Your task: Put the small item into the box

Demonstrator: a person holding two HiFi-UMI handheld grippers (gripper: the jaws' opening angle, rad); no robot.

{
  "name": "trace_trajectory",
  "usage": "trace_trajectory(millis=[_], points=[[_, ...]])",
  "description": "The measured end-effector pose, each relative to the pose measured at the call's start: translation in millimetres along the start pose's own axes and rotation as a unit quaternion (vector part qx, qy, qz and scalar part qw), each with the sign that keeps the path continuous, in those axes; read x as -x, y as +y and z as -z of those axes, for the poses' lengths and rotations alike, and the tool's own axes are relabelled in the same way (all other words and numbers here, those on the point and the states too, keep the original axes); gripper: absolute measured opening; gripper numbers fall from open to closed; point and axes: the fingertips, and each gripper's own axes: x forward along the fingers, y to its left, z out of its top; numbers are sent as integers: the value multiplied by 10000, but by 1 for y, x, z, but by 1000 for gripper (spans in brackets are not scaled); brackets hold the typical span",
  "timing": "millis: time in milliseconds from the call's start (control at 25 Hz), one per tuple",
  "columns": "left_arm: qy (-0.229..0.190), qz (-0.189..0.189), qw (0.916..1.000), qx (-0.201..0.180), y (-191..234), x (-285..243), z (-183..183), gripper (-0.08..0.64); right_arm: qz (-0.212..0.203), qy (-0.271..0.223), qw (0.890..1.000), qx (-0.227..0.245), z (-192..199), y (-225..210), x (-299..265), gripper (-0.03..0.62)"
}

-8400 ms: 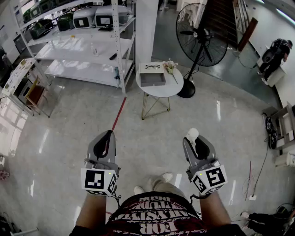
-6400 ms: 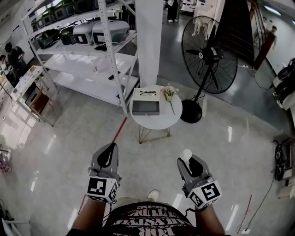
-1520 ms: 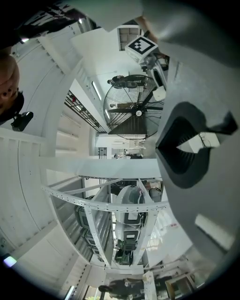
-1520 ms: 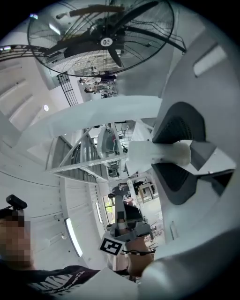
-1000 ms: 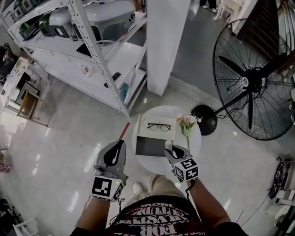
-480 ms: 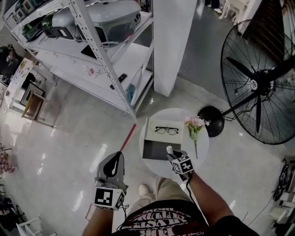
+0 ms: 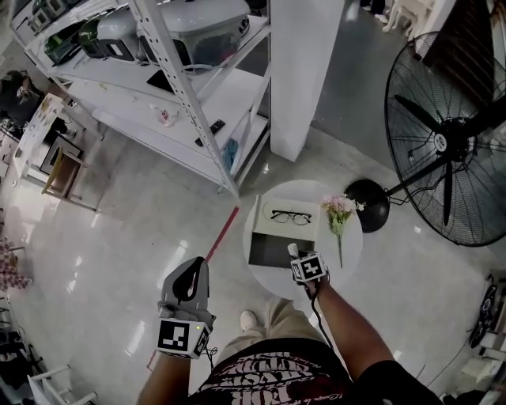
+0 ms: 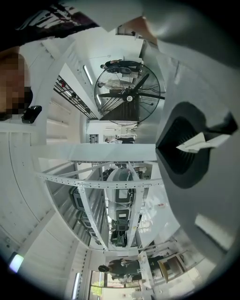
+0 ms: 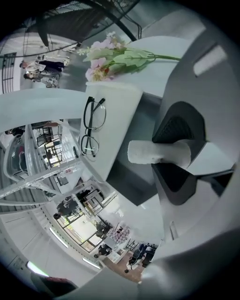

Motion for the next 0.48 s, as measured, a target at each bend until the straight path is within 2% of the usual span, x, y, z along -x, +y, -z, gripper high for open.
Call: trace_trajectory(millis=[80, 160, 240, 360, 480], points=[[-6, 25, 10000, -40, -3, 2, -7, 0, 80, -56, 9999, -104, 0, -3, -1, 166], [-56, 92, 9999, -66, -8, 3, -12, 0, 131, -222, 9994, -210, -3, -5, 5, 223], [-97, 174, 9998, -89, -13, 4, -14, 0, 126, -422, 9985, -311, -5, -3, 17, 252], [-170, 299, 9994, -101, -21, 7, -18, 0, -83, -834, 9955, -449, -8, 9, 46, 258], [-354, 496, 9981, -106, -29, 10, -30, 0, -448, -1617, 9843, -545, -20, 31, 101, 228]])
